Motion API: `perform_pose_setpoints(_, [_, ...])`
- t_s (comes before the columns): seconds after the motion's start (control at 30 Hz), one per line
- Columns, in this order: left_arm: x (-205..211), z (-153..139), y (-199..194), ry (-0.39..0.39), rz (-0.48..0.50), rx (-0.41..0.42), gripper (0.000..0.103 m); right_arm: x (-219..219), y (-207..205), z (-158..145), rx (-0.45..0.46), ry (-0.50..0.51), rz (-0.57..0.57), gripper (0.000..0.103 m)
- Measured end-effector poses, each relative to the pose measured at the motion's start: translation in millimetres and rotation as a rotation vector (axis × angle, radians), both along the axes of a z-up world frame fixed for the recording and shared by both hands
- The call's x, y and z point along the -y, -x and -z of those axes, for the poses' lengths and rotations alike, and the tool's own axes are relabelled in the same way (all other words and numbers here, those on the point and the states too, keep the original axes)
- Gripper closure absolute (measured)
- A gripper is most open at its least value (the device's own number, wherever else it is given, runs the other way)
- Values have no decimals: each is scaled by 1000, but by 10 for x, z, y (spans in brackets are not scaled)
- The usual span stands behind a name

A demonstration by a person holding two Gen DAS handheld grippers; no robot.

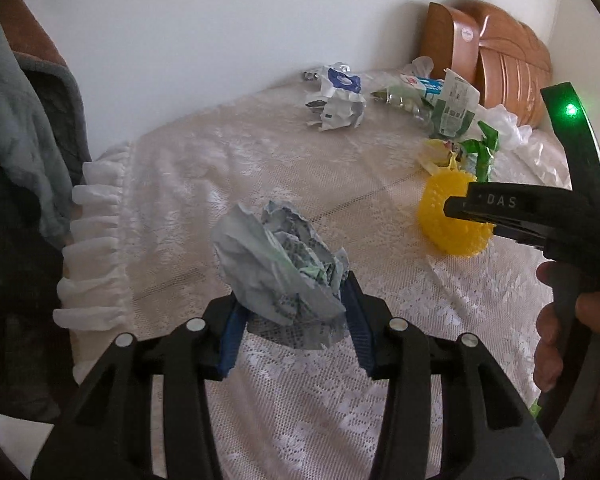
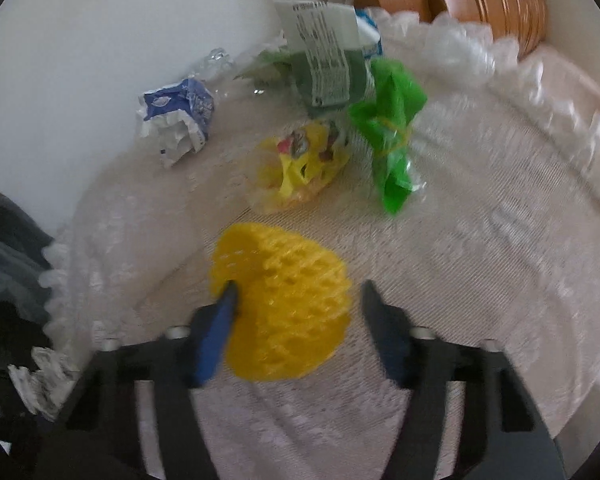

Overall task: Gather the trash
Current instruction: 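Carry both items to the green wastebasket and drop them in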

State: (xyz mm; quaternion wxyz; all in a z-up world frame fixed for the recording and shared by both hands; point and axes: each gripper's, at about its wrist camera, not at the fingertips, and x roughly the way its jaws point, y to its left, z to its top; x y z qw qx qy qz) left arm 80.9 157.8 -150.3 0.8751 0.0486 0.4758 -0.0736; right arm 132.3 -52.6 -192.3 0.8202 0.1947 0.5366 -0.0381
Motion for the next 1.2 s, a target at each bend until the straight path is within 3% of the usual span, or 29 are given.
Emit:
perform_pose_setpoints(0.13, [82, -32, 28, 0, 27, 8, 58, 20, 72, -80, 21, 2, -9, 69])
perform_pose_setpoints(0.3, [278, -127, 112, -14, 89, 33, 58, 199, 285, -247, 78, -5, -8, 70])
perform_pose_setpoints(0.53, [874, -321, 339, 9, 266, 63, 58, 747, 991, -527, 122, 86, 79, 70])
perform_pose_setpoints(0.77, [1687, -465, 724, 70, 502, 69, 58, 1451, 2057, -623, 62, 232, 237, 69])
perform_pose_setpoints(0.87, [2033, -502, 905, 84, 597, 67, 58, 1741, 2498, -554, 9, 308, 310, 68])
perform_pose_setpoints(1.0, [2387, -528, 1145, 82, 685, 71, 58, 2162, 2995, -305, -70, 312, 437, 66])
perform_pose_setpoints(1.07, [2547, -545, 1266, 76, 721, 76, 58, 2331, 3138, -134, -117, 312, 481, 53])
perform_pose_setpoints(1.13, [2699, -550, 1386, 64, 756, 79, 58, 2500, 3253, 39, -181, 306, 532, 9])
perform_pose_setpoints(1.2, [2812, -555, 1496, 54, 783, 79, 58, 2603, 3322, 109, -214, 322, 578, 3])
